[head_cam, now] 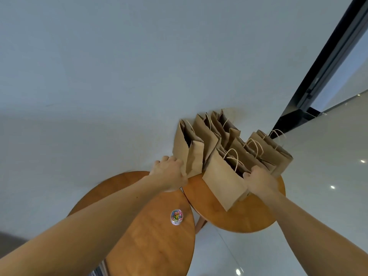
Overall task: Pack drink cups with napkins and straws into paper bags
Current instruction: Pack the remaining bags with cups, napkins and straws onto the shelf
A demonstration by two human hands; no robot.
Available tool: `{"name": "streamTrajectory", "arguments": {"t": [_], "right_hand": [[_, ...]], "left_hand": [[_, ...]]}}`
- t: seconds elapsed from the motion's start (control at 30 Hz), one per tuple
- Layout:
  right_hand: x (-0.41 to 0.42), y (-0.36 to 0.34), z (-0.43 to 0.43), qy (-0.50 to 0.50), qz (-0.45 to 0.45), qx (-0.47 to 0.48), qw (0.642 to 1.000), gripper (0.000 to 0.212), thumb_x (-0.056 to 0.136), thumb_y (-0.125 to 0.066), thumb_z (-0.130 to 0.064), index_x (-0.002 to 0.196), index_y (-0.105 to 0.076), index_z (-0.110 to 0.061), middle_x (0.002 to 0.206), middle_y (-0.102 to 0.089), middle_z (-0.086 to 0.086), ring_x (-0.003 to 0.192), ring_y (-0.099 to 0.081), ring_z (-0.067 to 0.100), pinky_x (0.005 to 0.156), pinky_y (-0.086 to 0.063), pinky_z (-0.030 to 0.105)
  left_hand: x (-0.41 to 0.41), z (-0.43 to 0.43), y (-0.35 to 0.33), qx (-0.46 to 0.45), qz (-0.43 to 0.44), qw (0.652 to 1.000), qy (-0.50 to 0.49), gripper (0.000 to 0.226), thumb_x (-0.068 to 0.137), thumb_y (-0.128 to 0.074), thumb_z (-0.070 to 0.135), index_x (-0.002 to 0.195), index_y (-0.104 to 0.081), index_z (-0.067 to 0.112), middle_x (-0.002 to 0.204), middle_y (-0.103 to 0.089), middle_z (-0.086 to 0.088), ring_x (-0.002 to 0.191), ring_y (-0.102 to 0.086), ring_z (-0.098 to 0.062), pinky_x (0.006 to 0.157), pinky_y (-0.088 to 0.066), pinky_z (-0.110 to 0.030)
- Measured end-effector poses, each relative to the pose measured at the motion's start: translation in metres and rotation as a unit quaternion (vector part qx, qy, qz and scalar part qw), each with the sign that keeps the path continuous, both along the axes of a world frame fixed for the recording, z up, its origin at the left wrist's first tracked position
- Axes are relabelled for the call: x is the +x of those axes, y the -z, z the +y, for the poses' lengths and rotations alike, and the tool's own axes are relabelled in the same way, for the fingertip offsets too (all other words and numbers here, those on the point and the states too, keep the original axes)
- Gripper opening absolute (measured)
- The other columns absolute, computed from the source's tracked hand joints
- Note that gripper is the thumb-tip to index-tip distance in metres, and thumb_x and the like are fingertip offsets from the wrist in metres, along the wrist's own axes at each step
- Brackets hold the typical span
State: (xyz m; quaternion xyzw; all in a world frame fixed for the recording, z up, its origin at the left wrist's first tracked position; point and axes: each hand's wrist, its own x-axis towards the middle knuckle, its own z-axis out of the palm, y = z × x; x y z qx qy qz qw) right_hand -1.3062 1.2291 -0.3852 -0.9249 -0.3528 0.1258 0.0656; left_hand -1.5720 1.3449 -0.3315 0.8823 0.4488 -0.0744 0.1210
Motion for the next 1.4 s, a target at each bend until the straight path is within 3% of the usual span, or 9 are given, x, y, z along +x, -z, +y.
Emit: {"name": "streamTrajectory", "arguments": {"t": [0.2,0.3,0.43,0.6,0.73,0.87,0.97,1.1,1.4], "right_hand": [[0.050,0.031,0.017,-0.061,0.006,-0.042,0.997,0.028,0.104,-0.040,-0.038,0.100,-0.056,-0.015,0.082,-0.057,0.000,0.071,-0.053,0.013,0.061,-0.041,0.028],[0.057,0.039,0.030,-0.088,0.001,-0.050,0.995,0.028,0.103,-0.041,-0.037,0.091,-0.058,-0.018,0.077,-0.059,-0.001,0.067,-0.055,0.012,0.052,-0.037,0.026],[0.052,0.045,0.033,-0.100,-0.013,-0.082,0.992,0.021,0.097,-0.050,-0.024,0.076,-0.052,-0.022,0.073,-0.059,-0.001,0.067,-0.057,0.016,0.053,-0.040,0.028],[0.026,0.034,0.024,-0.126,-0.035,-0.090,0.987,0.024,0.097,-0.053,-0.029,0.073,-0.051,-0.024,0.071,-0.058,-0.003,0.061,-0.054,0.013,0.048,-0.035,0.026],[-0.009,0.010,0.017,-0.150,-0.044,-0.096,0.983,0.029,0.096,-0.055,-0.031,0.069,-0.047,-0.025,0.071,-0.057,-0.003,0.060,-0.053,0.013,0.052,-0.038,0.026],[-0.056,-0.020,0.007,-0.194,-0.065,-0.091,0.975,0.032,0.095,-0.056,-0.029,0.066,-0.043,-0.028,0.067,-0.054,-0.005,0.057,-0.050,0.009,0.046,-0.030,0.022],[-0.106,-0.044,0.007,-0.224,-0.084,-0.078,0.968,0.029,0.096,-0.055,-0.029,0.068,-0.046,-0.030,0.066,-0.053,-0.007,0.056,-0.052,0.008,0.047,-0.036,0.020],[-0.180,-0.063,0.014,-0.282,-0.124,-0.046,0.950,0.040,0.095,-0.057,-0.031,0.063,-0.034,-0.031,0.063,-0.047,-0.008,0.050,-0.045,0.007,0.043,-0.026,0.021],[-0.316,-0.036,0.034,-0.341,-0.079,-0.026,0.936,0.036,0.092,-0.057,-0.028,0.063,-0.036,-0.027,0.061,-0.046,-0.006,0.049,-0.042,0.009,0.041,-0.024,0.022]], "left_hand": [[0.026,-0.015,0.017,-0.039,0.050,0.998,-0.023,0.059,0.092,-0.051,0.044,0.146,-0.039,0.023,0.148,-0.042,-0.004,0.136,-0.036,-0.026,0.110,-0.034,-0.044],[0.032,-0.018,0.016,-0.044,0.054,0.997,-0.030,0.058,0.093,-0.050,0.046,0.146,-0.040,0.023,0.149,-0.041,-0.003,0.138,-0.035,-0.025,0.112,-0.033,-0.044],[0.033,-0.020,0.016,-0.049,0.063,0.996,-0.035,0.059,0.094,-0.048,0.049,0.146,-0.040,0.022,0.150,-0.040,-0.002,0.139,-0.033,-0.026,0.113,-0.032,-0.043],[0.026,-0.019,0.020,-0.040,0.064,0.996,-0.039,0.059,0.093,-0.052,0.048,0.145,-0.041,0.022,0.150,-0.041,-0.004,0.138,-0.035,-0.026,0.111,-0.034,-0.044],[0.014,-0.019,0.017,-0.034,0.035,0.998,-0.031,0.056,0.093,-0.053,0.046,0.143,-0.044,0.022,0.146,-0.045,-0.005,0.135,-0.038,-0.026,0.109,-0.036,-0.043],[-0.013,-0.026,0.014,-0.042,0.011,0.999,-0.029,0.055,0.094,-0.052,0.043,0.144,-0.043,0.021,0.147,-0.044,-0.005,0.136,-0.038,-0.027,0.110,-0.036,-0.044],[-0.048,-0.030,0.012,-0.050,-0.004,0.998,-0.036,0.058,0.094,-0.052,0.045,0.145,-0.041,0.021,0.148,-0.043,-0.005,0.137,-0.036,-0.028,0.110,-0.035,-0.044],[-0.108,-0.031,0.012,-0.051,-0.025,0.996,-0.063,0.058,0.091,-0.056,0.045,0.141,-0.045,0.018,0.144,-0.046,-0.005,0.134,-0.039,-0.027,0.107,-0.039,-0.043],[-0.240,-0.039,0.052,-0.092,-0.059,0.979,-0.170,0.057,0.088,-0.053,0.056,0.131,-0.049,0.019,0.128,-0.055,-0.005,0.112,-0.051,-0.024,0.091,-0.050,-0.039]]}}
